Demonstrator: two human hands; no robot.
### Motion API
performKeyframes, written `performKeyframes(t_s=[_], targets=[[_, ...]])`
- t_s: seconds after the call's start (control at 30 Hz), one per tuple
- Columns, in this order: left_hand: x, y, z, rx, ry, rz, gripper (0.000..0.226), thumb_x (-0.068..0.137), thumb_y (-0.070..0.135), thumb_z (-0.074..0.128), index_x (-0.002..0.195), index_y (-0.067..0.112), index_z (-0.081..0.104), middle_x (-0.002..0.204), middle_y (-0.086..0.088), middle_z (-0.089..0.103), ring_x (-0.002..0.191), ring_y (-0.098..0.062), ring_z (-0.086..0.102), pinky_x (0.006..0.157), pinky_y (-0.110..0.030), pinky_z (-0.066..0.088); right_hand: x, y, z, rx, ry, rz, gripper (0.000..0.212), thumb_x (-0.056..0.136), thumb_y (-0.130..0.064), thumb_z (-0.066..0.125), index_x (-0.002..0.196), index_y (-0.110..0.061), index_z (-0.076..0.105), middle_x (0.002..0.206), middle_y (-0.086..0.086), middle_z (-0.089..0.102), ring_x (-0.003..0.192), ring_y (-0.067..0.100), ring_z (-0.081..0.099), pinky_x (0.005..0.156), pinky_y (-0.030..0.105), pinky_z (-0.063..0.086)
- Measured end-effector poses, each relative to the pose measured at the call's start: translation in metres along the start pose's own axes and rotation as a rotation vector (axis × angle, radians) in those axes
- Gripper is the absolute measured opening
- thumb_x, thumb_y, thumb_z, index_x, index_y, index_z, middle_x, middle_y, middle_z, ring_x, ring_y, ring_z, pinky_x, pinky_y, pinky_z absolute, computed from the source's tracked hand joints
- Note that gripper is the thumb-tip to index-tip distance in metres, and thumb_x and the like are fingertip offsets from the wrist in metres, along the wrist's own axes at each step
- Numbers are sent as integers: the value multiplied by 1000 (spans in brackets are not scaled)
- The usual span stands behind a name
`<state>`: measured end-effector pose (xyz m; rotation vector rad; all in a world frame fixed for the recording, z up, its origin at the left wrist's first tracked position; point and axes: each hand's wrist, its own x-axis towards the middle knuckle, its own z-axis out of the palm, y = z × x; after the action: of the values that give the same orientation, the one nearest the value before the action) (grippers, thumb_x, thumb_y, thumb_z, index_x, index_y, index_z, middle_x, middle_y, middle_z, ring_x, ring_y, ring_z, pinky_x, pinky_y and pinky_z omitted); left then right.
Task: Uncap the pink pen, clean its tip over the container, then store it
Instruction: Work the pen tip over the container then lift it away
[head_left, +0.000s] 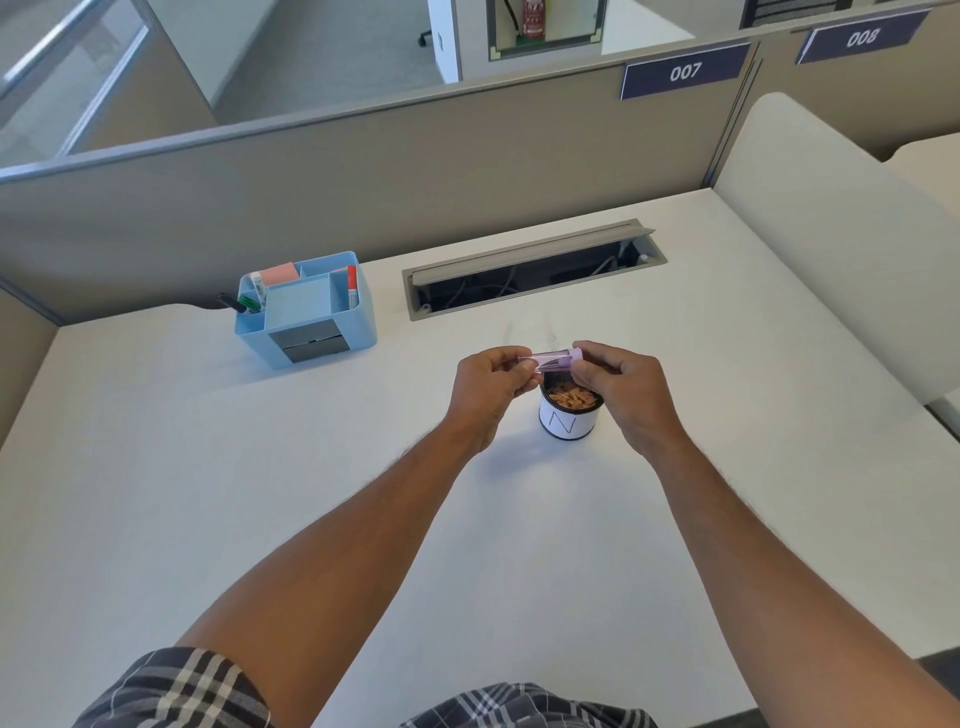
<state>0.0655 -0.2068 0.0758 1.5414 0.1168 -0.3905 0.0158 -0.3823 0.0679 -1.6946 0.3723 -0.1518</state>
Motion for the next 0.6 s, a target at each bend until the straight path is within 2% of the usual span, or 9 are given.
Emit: performKeyframes(t_s=[0.13, 0.23, 0.37, 0.47, 0.53, 0.6], targets=[[0, 1, -4, 41, 15, -1, 23, 92, -1, 66, 115, -3, 69, 105, -19, 73, 91, -29, 74, 88, -33, 61, 0, -2, 6, -21, 3, -12, 30, 91, -10, 71, 121, -12, 74, 113, 5, 76, 108, 22, 70, 95, 30, 55], [-1, 1, -9, 84, 33, 10, 23, 92, -2, 65, 114, -1, 70, 104, -18, 74, 88, -28, 76, 86, -32, 61, 0, -2, 13, -46, -5, -20, 31, 91, -10, 71, 121, -13, 74, 115, 4, 76, 108, 20, 69, 91, 24, 54], [-3, 2, -28, 209, 17, 66, 20, 92, 2, 66, 112, 4, 71, 103, -15, 75, 82, -20, 77, 80, -26, 61, -2, -3, 25, -78, -53, -13, 28, 91, -9, 71, 119, -11, 73, 105, 3, 75, 94, 14, 69, 73, 7, 50], [-5, 4, -47, 478, 13, 157, 25, 93, 12, 68, 118, 12, 72, 99, -4, 77, 83, -14, 74, 69, -16, 52, -4, -2, 42, -97, -109, -15, 30, 90, -4, 70, 120, -6, 71, 101, 5, 74, 85, 16, 69, 74, 10, 53], [-9, 4, -60, 635, 14, 207, 29, 93, 16, 68, 122, 16, 71, 102, 1, 74, 86, -16, 70, 70, -15, 50, -6, -3, 56, -117, -146, -24, 32, 91, -5, 70, 123, -8, 70, 104, 5, 75, 91, 18, 71, 86, 19, 55], [-12, 4, -73, 737, 46, 240, 31, 93, 16, 68, 124, 15, 69, 105, 3, 69, 85, -15, 64, 68, -13, 45, -6, -6, 73, -149, -179, -47, 34, 91, -7, 70, 125, -11, 70, 109, 6, 76, 97, 20, 71, 92, 26, 54]])
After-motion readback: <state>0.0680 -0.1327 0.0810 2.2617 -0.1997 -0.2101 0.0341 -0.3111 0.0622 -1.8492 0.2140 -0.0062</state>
